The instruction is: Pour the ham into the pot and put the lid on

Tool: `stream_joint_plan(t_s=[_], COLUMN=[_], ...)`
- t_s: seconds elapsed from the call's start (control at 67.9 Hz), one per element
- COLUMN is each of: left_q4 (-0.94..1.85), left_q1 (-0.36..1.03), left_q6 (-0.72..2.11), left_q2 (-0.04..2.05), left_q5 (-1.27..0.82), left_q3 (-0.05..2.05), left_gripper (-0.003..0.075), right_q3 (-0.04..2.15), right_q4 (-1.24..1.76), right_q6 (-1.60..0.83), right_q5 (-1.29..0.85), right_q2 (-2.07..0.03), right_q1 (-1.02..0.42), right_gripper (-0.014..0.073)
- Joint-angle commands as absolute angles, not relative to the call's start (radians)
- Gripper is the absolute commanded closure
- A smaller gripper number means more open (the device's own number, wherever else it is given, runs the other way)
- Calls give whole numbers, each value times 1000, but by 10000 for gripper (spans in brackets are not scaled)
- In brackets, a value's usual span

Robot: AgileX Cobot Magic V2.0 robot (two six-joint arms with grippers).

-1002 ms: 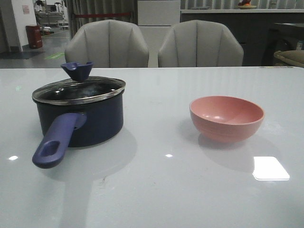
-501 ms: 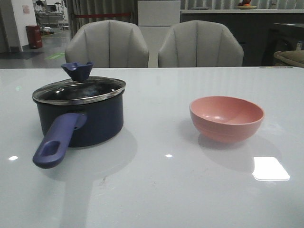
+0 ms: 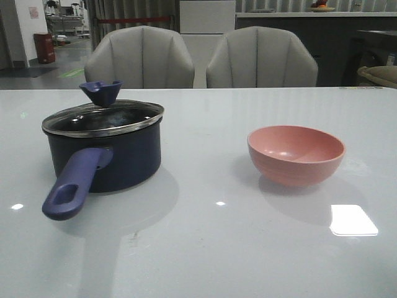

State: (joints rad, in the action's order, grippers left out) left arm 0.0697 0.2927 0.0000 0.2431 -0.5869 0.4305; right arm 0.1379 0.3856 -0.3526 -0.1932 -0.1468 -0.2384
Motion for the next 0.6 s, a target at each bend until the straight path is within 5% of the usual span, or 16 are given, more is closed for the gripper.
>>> stream_joint_plan(t_s=[0.0, 0.413, 0.589], left_q4=[76, 70, 47], left_q1=[300, 295, 174], left_q6=[0, 0, 0], left_q2=[254, 251, 140], left_q5=[-507, -459, -323], left_q3=[454, 409, 283], left_gripper=[607, 607, 607], right_q3=[165, 165, 165], right_q4=[392, 392, 392], right_q6=[-362, -362, -362], right_q5=[-117, -117, -117], right_q2=[-157, -157, -157], right_q1=[-238, -238, -238], right_gripper=[432, 432, 432])
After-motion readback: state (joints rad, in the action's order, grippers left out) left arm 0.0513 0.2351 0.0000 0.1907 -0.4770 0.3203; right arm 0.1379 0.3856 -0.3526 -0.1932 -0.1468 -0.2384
